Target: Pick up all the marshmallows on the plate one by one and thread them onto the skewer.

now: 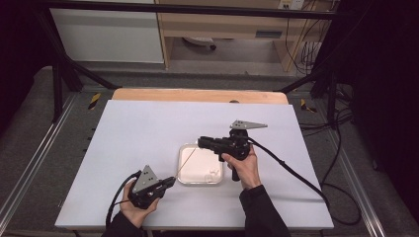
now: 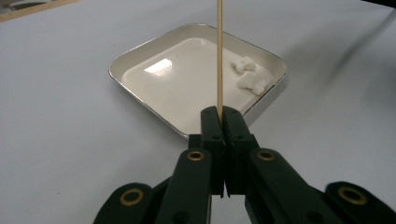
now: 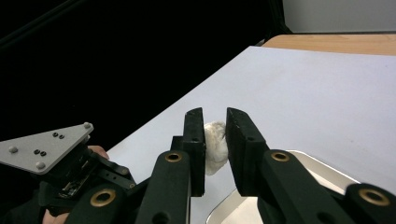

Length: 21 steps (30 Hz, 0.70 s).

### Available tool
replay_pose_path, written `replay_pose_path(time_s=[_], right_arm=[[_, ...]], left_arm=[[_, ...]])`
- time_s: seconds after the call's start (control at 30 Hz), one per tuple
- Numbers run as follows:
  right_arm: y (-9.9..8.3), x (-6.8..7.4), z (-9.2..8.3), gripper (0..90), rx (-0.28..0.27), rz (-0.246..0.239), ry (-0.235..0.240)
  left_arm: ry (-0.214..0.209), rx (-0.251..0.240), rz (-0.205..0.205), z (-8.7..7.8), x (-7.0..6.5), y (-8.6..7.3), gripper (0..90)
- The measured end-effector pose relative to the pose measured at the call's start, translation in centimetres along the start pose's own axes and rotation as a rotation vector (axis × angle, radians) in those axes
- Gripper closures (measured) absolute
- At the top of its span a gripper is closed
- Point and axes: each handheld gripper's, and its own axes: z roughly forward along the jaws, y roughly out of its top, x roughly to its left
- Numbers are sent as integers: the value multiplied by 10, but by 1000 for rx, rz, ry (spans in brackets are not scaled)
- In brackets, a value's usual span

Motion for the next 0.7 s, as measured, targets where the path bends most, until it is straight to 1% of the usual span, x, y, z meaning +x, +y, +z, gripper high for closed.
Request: replay_pose_path(time_s=[0.2,0.43,0.63,0.7], right_arm=[[-3,-1,4,788,8,9,9],[-6,-1,8,792,10,30,29],[-8,-1,10,804,21,49,50],[-9,-1,10,809,24,46,57]], left_arm=[[-2,-3,-1,0,0,0,890],[-3,0,-1,1,0,-1,890],[-1,16,26,2,-2,-2,891],[-7,25,29,3,-2,-2,891]])
